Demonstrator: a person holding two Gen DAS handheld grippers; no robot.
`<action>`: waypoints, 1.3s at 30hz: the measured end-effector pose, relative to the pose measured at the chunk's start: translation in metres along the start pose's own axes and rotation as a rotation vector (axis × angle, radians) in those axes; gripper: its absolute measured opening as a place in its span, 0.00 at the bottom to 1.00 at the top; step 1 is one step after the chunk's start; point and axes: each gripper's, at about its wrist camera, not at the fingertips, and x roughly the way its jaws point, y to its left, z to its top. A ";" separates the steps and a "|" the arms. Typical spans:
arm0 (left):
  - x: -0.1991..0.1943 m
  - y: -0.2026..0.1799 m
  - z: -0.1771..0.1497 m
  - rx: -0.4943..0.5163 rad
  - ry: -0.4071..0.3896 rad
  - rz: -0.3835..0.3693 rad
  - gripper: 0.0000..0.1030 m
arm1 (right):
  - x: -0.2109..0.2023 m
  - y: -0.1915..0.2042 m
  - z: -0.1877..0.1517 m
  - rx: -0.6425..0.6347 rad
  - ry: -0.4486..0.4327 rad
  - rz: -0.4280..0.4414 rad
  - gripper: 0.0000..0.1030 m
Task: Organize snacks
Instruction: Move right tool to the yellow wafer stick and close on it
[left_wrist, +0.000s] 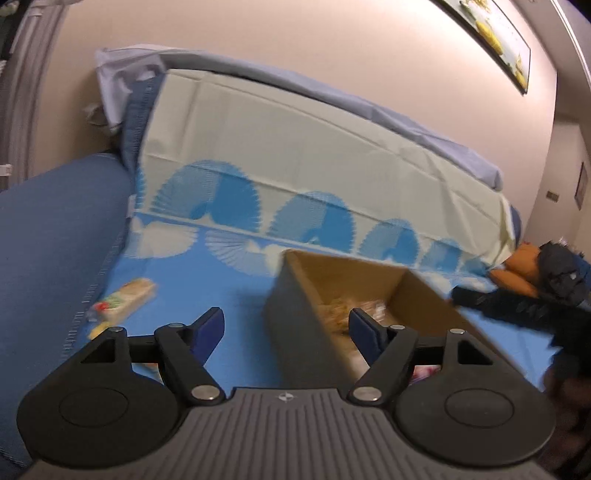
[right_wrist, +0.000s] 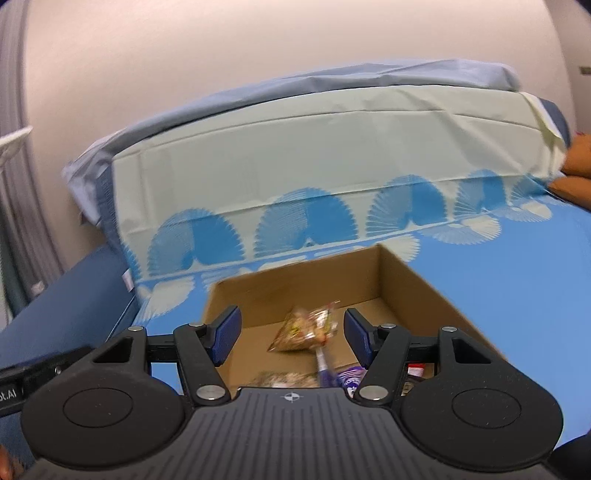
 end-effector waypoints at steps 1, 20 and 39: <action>0.001 0.009 -0.004 0.022 0.004 0.014 0.77 | 0.000 0.006 -0.002 -0.016 0.004 0.014 0.61; 0.016 0.123 -0.038 -0.197 0.019 0.087 0.25 | 0.031 0.114 -0.043 -0.217 0.249 0.288 0.26; 0.012 0.120 -0.038 -0.182 0.034 0.088 0.30 | 0.234 0.274 -0.066 -0.549 0.695 0.456 0.62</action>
